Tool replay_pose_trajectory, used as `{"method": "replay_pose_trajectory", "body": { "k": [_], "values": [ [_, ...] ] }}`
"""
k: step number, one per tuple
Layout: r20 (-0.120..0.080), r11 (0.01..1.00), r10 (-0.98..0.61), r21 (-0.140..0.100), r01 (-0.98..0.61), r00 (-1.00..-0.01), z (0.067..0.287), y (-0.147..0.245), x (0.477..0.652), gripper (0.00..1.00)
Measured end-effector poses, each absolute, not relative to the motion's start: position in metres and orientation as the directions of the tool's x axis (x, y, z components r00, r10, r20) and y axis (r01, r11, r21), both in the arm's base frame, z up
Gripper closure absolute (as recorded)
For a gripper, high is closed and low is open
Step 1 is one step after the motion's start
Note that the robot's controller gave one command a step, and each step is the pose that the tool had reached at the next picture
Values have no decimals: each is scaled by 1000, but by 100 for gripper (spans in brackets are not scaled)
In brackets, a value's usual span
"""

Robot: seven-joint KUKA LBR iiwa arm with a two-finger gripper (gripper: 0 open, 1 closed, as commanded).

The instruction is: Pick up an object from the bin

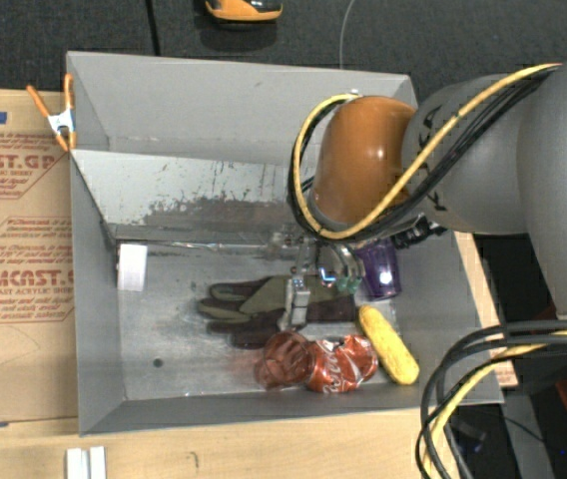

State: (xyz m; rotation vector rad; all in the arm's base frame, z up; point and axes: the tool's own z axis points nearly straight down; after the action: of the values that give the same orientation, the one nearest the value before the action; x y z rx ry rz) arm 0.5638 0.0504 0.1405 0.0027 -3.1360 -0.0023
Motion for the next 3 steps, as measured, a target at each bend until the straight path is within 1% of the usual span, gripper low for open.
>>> {"method": "replay_pose_trajectory", "body": {
  "k": [1, 2, 3],
  "values": [
    [-1, 1000, -1, 2, -1, -1000, 145, 50, 565, 0],
    [-10, 999, -50, 0, -50, -999, 110, 53, 571, 0],
    [0, 995, 102, 1, 102, -995, 84, 63, 561, 100]
  ]
}}
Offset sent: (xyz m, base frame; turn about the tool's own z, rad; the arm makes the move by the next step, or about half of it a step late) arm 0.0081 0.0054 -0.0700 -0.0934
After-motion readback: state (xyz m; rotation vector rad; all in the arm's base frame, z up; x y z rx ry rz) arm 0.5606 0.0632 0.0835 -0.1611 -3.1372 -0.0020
